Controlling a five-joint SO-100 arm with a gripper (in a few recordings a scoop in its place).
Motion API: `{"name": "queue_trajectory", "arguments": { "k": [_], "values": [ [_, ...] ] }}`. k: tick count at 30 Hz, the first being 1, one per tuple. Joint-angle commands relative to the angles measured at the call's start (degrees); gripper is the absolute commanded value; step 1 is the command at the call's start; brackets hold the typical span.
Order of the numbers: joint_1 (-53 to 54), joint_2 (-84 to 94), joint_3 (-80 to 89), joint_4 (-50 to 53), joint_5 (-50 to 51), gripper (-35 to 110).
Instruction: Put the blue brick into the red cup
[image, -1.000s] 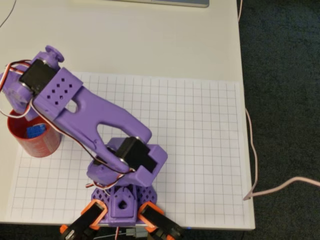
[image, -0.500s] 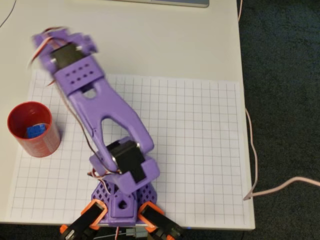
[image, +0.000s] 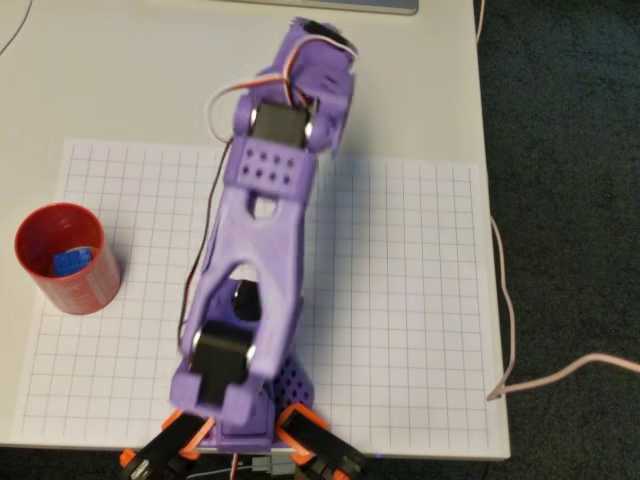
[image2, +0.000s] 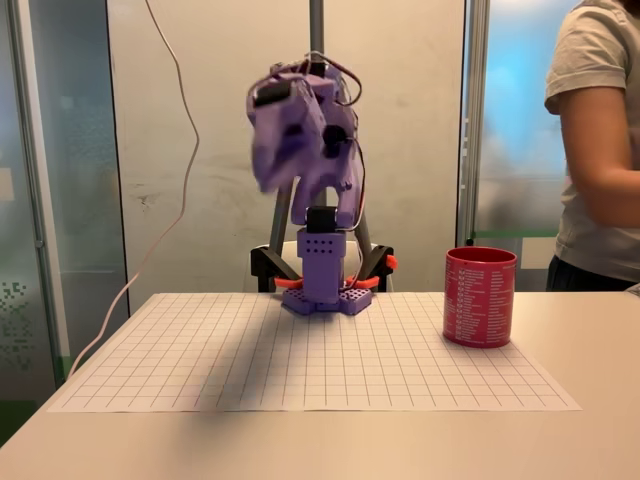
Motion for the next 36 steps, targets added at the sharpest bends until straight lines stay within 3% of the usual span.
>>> {"name": "queue_trajectory", "arguments": {
  "k": [1, 12, 24, 28, 36],
  "values": [
    [2.37, 16.61, 5.01, 0.35, -1.49, 0],
    [-8.61, 43.86, 5.36, 19.07, -1.05, 0],
    [-14.77, 43.86, 36.91, 19.69, -6.77, 0],
    [-14.77, 43.86, 42.36, 24.26, -7.03, 0],
    [-13.97, 43.86, 51.86, 21.97, -5.45, 0]
  ]
}}
